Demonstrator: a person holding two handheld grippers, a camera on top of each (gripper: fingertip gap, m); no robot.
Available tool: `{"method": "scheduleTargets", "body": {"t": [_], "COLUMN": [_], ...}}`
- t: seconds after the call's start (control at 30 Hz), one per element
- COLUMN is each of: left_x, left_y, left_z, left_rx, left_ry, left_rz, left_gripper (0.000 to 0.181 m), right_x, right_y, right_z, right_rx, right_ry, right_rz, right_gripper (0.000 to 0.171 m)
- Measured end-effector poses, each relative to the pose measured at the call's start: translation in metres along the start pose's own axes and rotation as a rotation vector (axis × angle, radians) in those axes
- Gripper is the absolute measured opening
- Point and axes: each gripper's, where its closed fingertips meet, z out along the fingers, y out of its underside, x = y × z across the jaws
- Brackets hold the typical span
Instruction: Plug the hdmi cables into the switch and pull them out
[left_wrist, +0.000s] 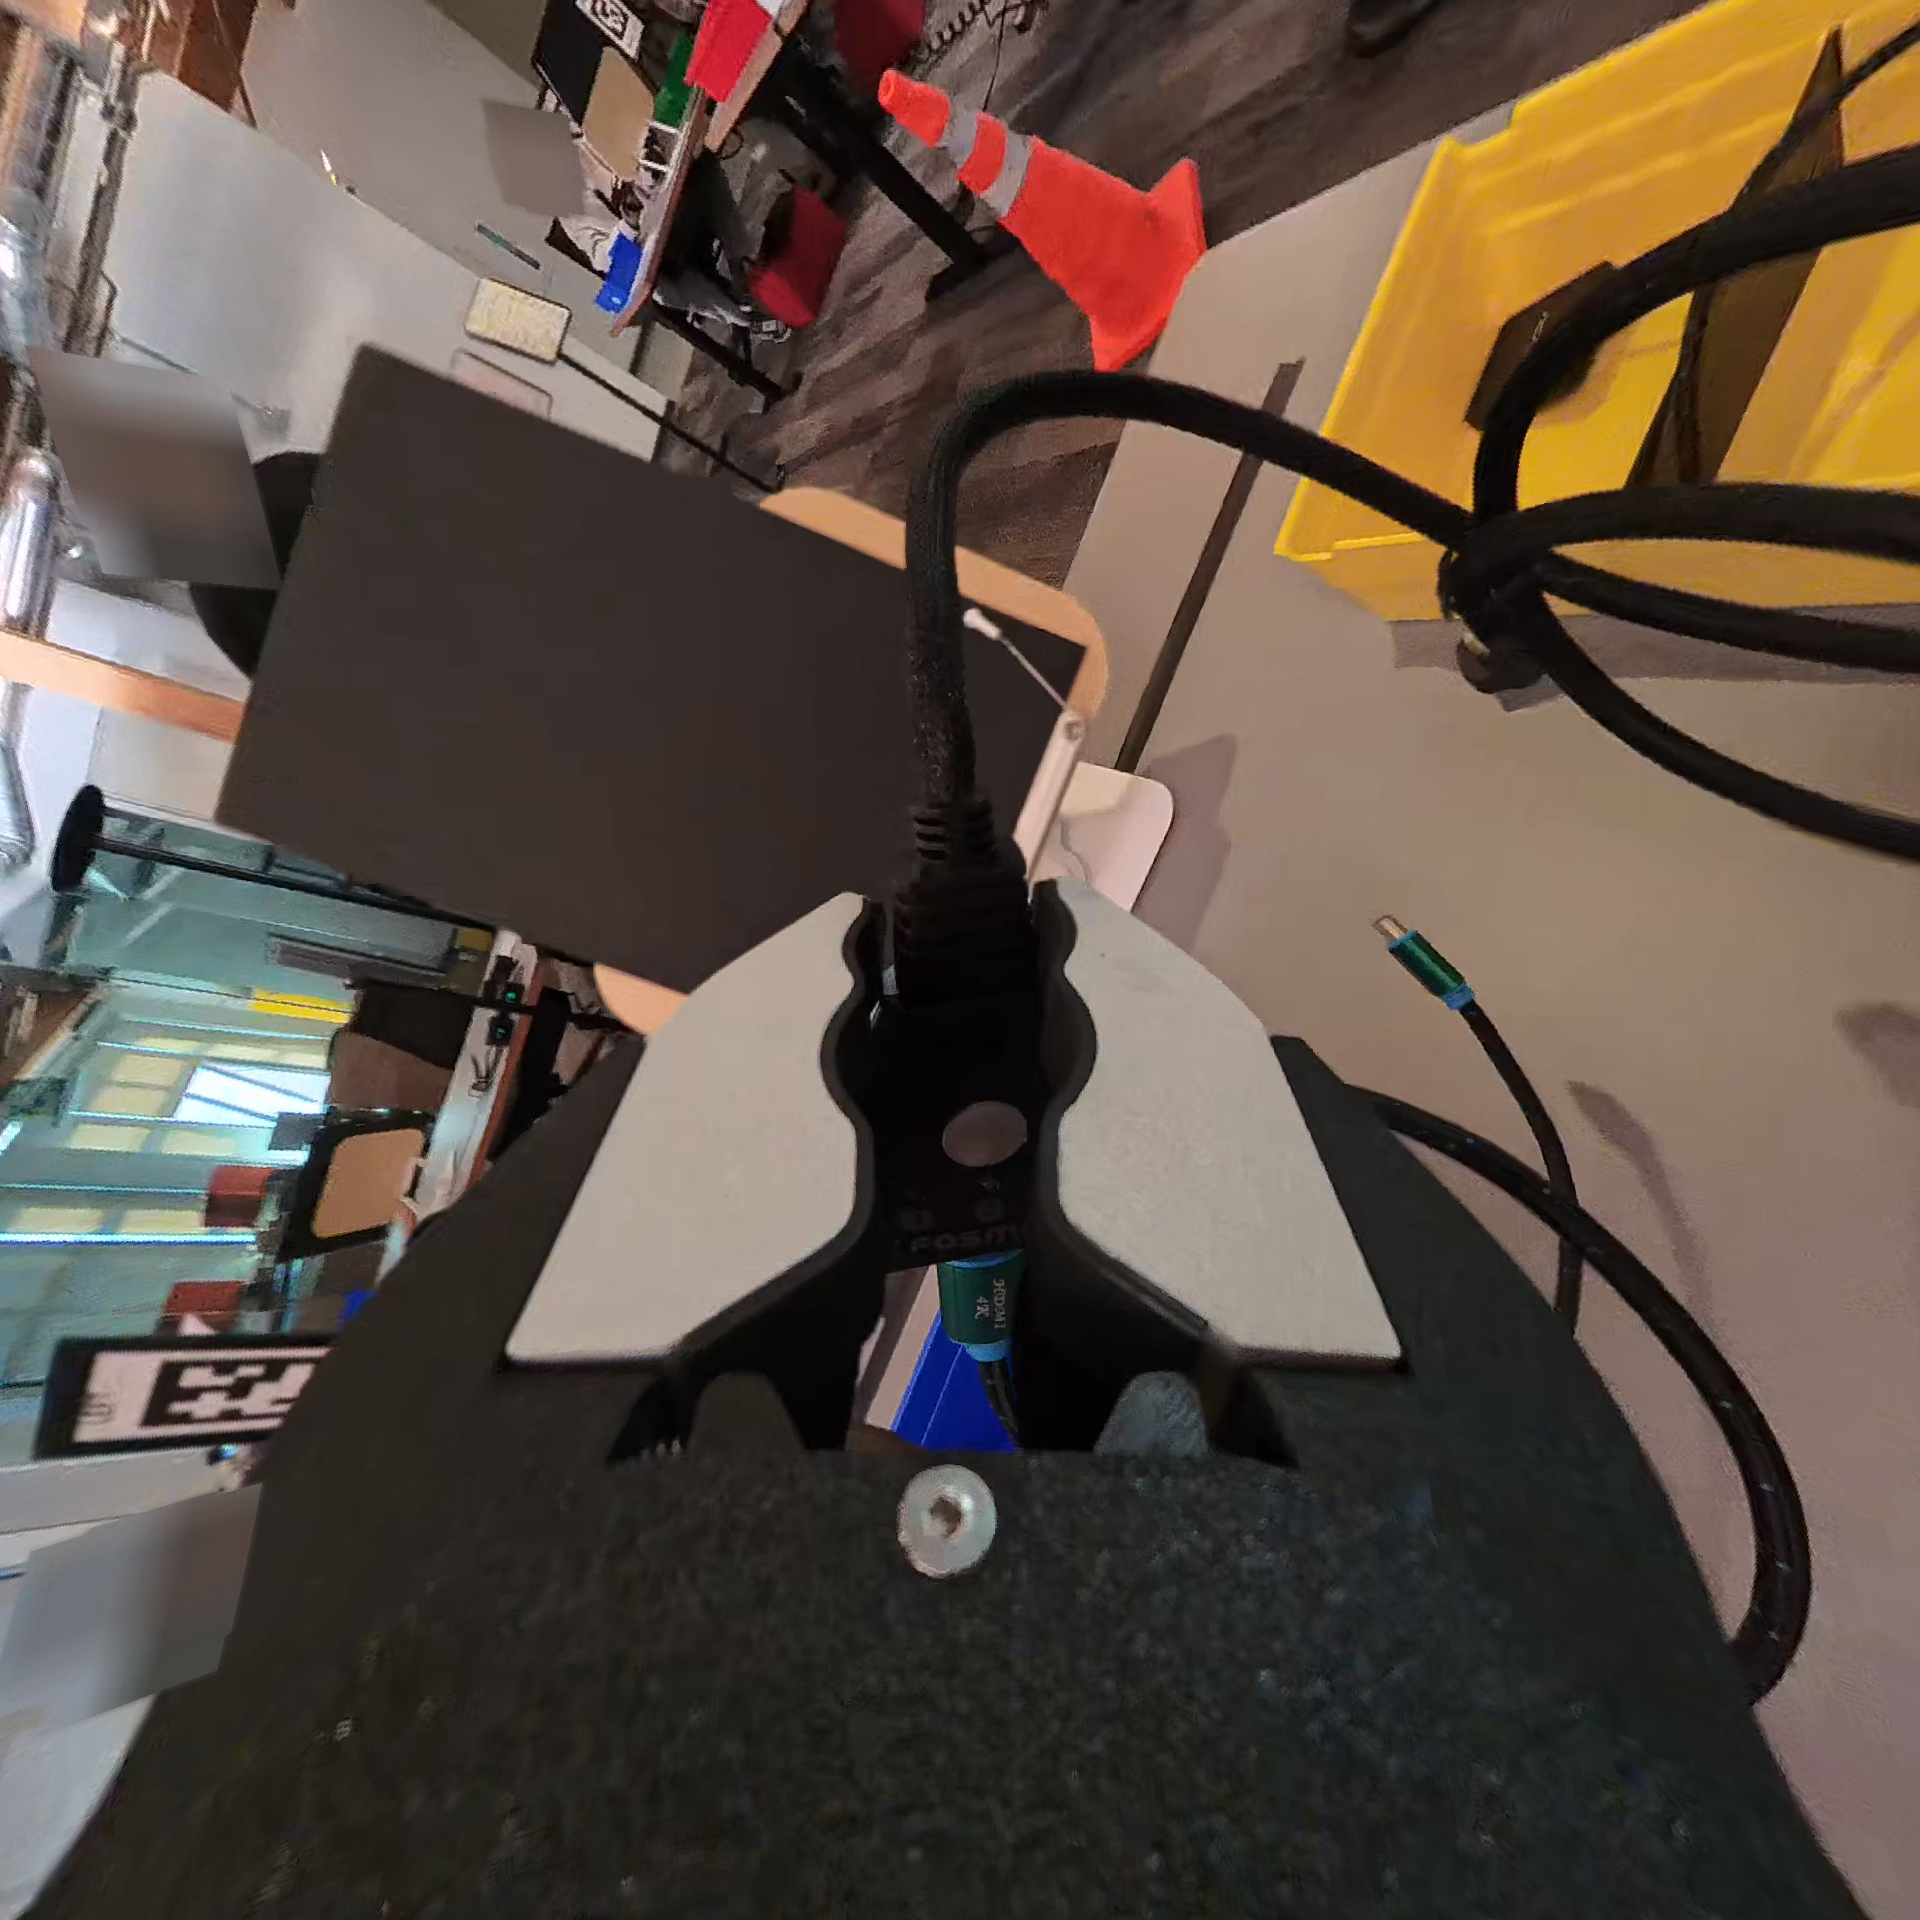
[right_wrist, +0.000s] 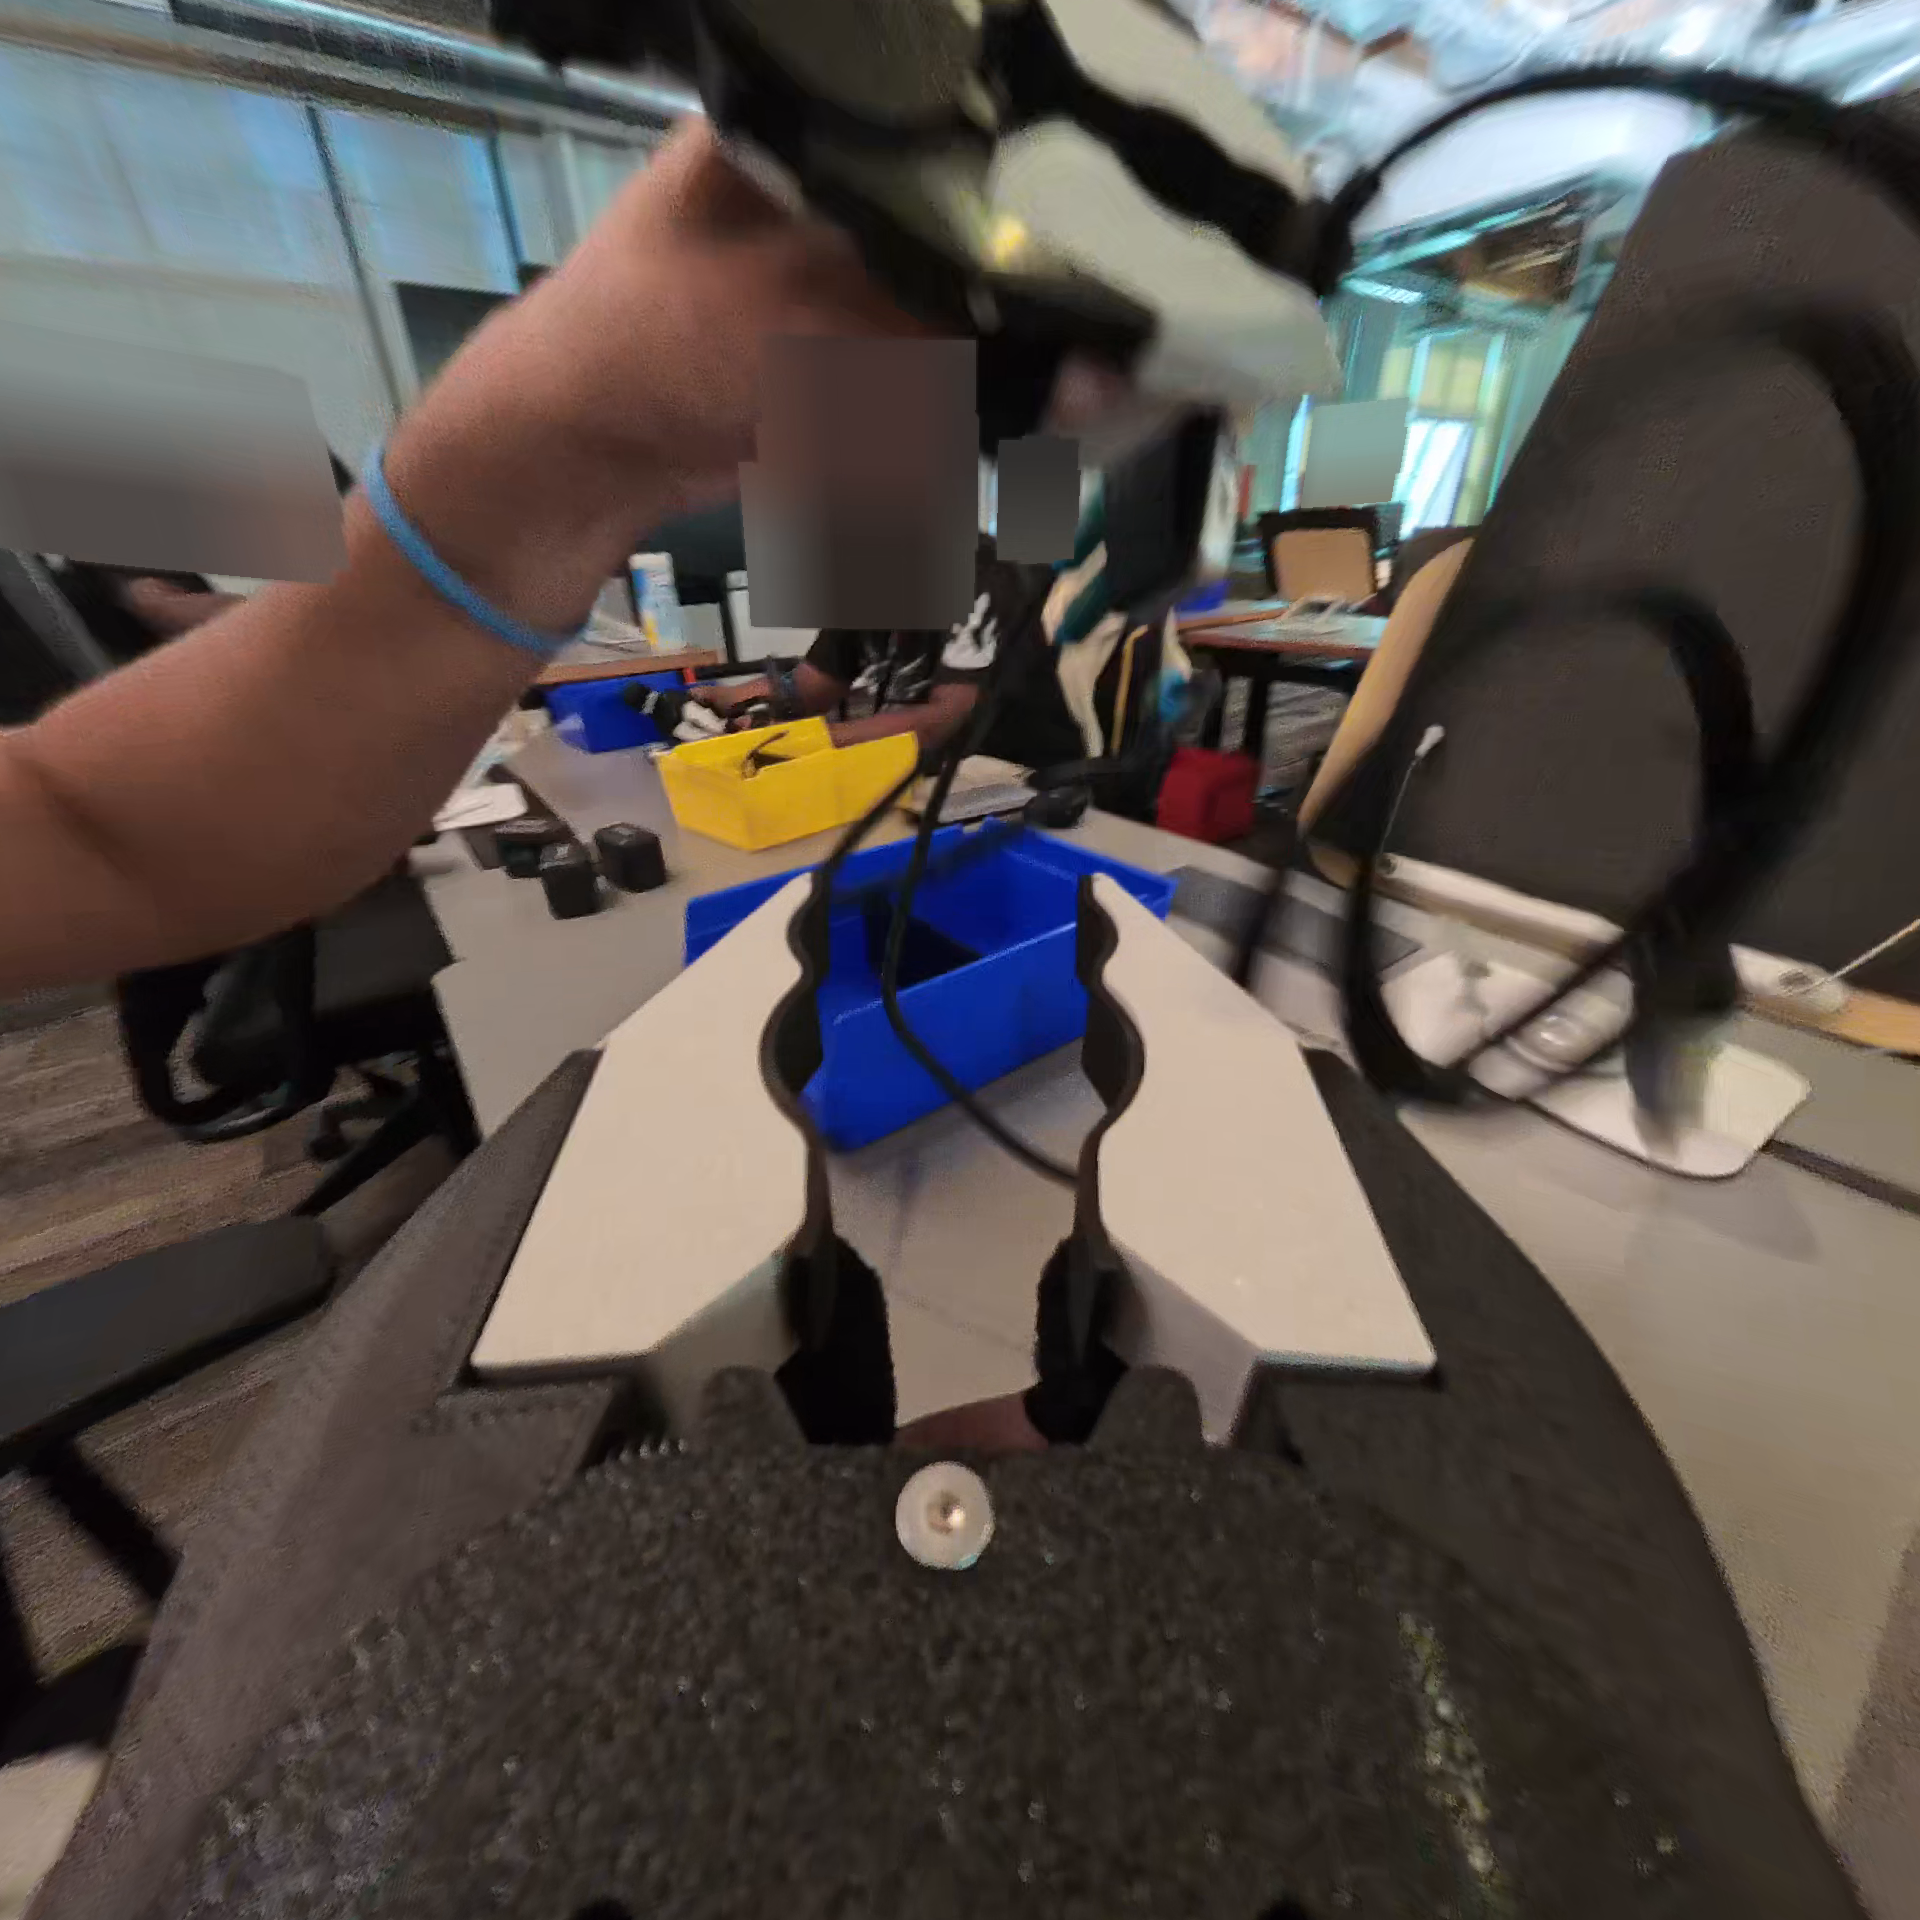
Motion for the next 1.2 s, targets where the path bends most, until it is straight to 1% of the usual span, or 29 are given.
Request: {"method": "scheduleTargets", "body": {"t": [0.07,0.17,0.27,0.37,0.4,0.43,0.47,0.53,0.6,0.67,0.7,0.77,0.83,0.87,0.97,1.0,1.1,1.17,1.2], "left_x": [0.024,0.054,0.079,0.104,0.110,0.115,0.119,0.129,0.135,0.123,0.116,0.106,0.104,0.109,0.136,0.144,0.161,0.169,0.169], "left_y": [-0.010,-0.022,-0.031,-0.038,-0.039,-0.038,-0.035,-0.025,-0.015,0.000,0.008,0.030,0.052,0.062,0.085,0.092,0.102,0.103,0.105], "left_z": [0.018,0.033,0.035,0.033,0.033,0.033,0.034,0.036,0.030,0.018,0.010,-0.007,-0.022,-0.029,-0.049,-0.052,-0.058,-0.060,-0.057], "left_rx": [-0.003,0.023,0.066,0.114,0.127,0.135,0.144,0.151,0.195,0.245,0.273,0.295,0.298,0.297,0.268,0.249,0.237,0.247,0.249], "left_ry": [0.002,0.030,0.071,0.148,0.170,0.191,0.216,0.292,0.386,0.400,0.404,0.428,0.459,0.495,0.641,0.668,0.686,0.686,0.649], "left_rz": [0.018,-0.022,-0.115,-0.217,-0.245,-0.266,-0.281,-0.281,-0.286,-0.291,-0.274,-0.234,-0.172,-0.144,-0.085,-0.064,-0.012,-0.011,-0.009], "left_gripper": [0.028,0.028,0.028,0.027,0.025,0.026,0.026,0.026,0.030,0.035,0.041,0.046,0.051,0.056,0.059,0.059,0.060,0.060,0.060], "right_x": [0.009,0.047,0.080,0.082,0.080,0.084,0.085,0.084,0.082,0.079,0.077,0.073,0.062,0.055,0.032,0.025,0.007,0.002,0.001], "right_y": [-0.004,0.006,0.018,0.025,0.025,0.028,0.033,0.047,0.061,0.072,0.076,0.081,0.084,0.085,0.087,0.089,0.089,0.088,0.088], "right_z": [0.012,0.016,0.011,0.012,0.012,0.010,0.008,0.007,0.007,0.007,0.006,0.005,0.005,0.005,0.005,0.005,0.010,0.017,0.020], "right_rx": [0.019,0.055,0.085,0.081,0.090,0.088,0.070,-0.011,-0.094,-0.168,-0.200,-0.238,-0.284,-0.307,-0.377,-0.402,-0.433,-0.427,-0.426], "right_ry": [0.073,0.223,0.250,0.134,0.085,0.079,0.049,-0.015,-0.025,-0.059,-0.086,-0.140,-0.245,-0.312,-0.516,-0.581,-0.751,-0.810,-0.826], "right_rz": [-0.015,0.073,0.148,0.184,0.195,0.204,0.205,0.268,0.233,0.256,0.271,0.283,0.324,0.351,0.423,0.453,0.535,0.606,0.646], "right_gripper": [0.047,0.047,0.049,0.050,0.045,0.029,0.022,0.016,0.017,0.019,0.019,0.019,0.019,0.019,0.019,0.019,0.019,0.019,0.018]}}
